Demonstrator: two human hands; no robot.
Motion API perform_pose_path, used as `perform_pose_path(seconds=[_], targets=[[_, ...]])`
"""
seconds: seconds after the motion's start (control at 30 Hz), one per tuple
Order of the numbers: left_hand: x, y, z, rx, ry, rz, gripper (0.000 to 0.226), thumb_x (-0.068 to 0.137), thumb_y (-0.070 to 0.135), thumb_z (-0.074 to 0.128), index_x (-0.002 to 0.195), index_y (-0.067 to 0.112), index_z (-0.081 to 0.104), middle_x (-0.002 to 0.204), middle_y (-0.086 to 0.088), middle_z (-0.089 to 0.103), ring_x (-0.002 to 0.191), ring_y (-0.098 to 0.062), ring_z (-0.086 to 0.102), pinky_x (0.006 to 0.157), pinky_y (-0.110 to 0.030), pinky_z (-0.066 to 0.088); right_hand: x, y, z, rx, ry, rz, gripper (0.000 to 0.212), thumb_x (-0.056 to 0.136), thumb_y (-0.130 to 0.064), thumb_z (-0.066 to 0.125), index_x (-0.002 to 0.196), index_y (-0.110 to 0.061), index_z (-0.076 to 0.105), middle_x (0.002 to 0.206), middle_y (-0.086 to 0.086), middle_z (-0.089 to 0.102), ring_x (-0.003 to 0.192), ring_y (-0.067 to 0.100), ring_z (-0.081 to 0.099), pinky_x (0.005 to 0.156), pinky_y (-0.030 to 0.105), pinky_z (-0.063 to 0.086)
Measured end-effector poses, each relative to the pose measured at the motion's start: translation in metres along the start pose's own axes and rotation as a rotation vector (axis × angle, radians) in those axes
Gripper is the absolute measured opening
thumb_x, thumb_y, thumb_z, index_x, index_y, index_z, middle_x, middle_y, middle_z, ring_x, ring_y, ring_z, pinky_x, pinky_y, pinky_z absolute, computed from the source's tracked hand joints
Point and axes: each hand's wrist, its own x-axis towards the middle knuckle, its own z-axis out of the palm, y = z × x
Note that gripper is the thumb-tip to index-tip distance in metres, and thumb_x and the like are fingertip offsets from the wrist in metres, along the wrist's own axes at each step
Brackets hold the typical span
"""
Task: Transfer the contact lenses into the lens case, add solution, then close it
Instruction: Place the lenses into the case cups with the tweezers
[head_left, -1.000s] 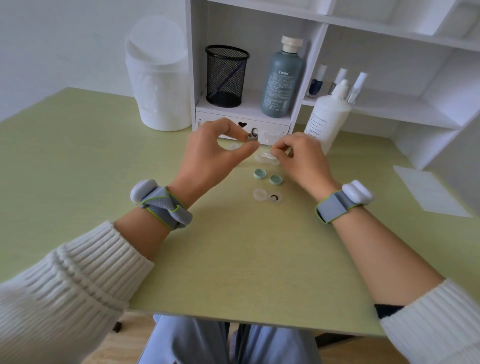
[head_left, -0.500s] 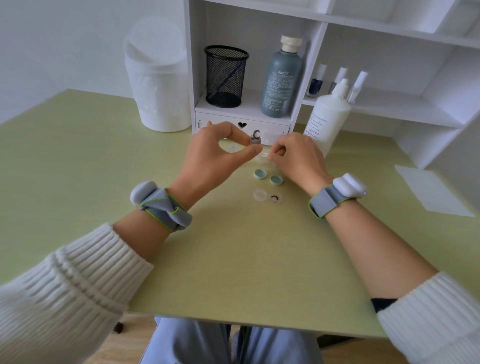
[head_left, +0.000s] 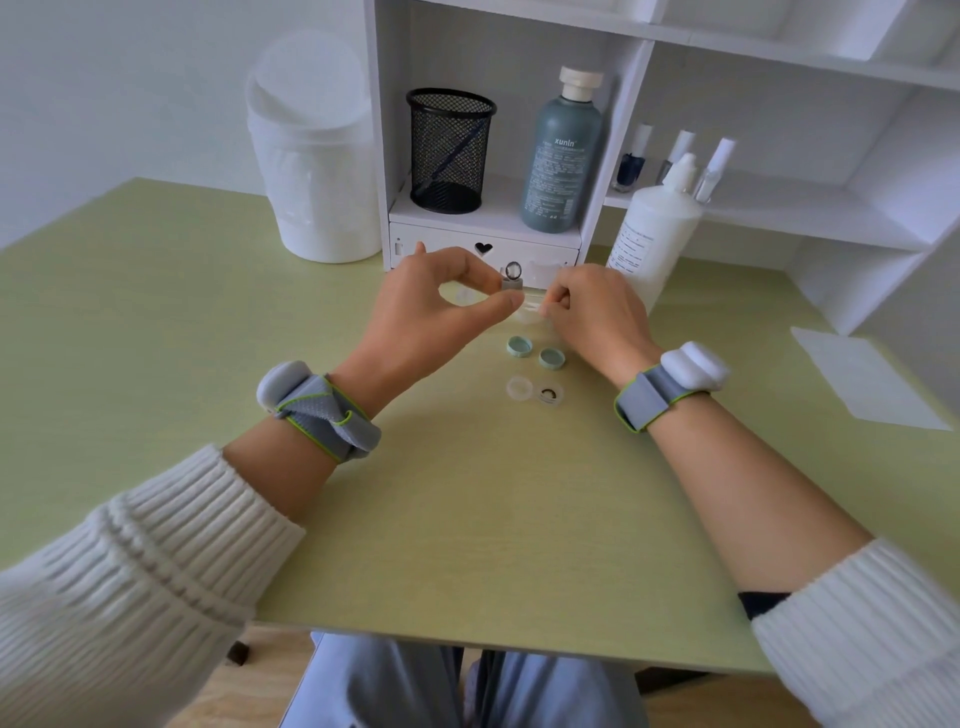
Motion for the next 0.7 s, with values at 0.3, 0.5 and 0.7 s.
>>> perform_pose_path(seconds=[0.3,0.5,0.7], targets=[[0.001,-0.001,-0.002,0.016,-0.07,0.03,0.013,0.085,0.032,0.076,0.09,0.019,0.076,0.09,0.018,0.074,0.082,0.038,0.047,0.115,-0.024,-0.002,0.0,0.003,0.004,0.016,0.011,-0.055,0.012,0.099,-0.012,0.054,0.099,-0.009,0.066,0.113,0.011,0.059,0.1,0.033,0.059,0.084,0.044,0.05],[0.003,-0.003,-0.005,0.023,-0.095,0.045,0.012,0.084,0.035,0.076,0.089,0.024,0.077,0.087,0.018,0.075,0.085,0.033,0.052,0.116,-0.023,-0.004,-0.005,0.001,0.002,0.102,0.089,-0.138,0.008,0.102,-0.014,0.053,0.101,-0.009,0.059,0.114,0.011,0.053,0.093,0.032,0.057,0.081,0.045,0.049],[0.005,-0.001,-0.011,0.058,-0.158,0.05,0.007,0.086,0.035,0.075,0.089,0.029,0.077,0.089,0.016,0.076,0.098,0.006,0.068,0.126,-0.039,-0.004,-0.012,0.004,-0.007,0.427,0.189,-0.158,0.007,0.098,-0.017,0.055,0.095,-0.022,0.051,0.094,-0.005,0.068,0.059,0.002,0.054,0.064,0.026,0.042]])
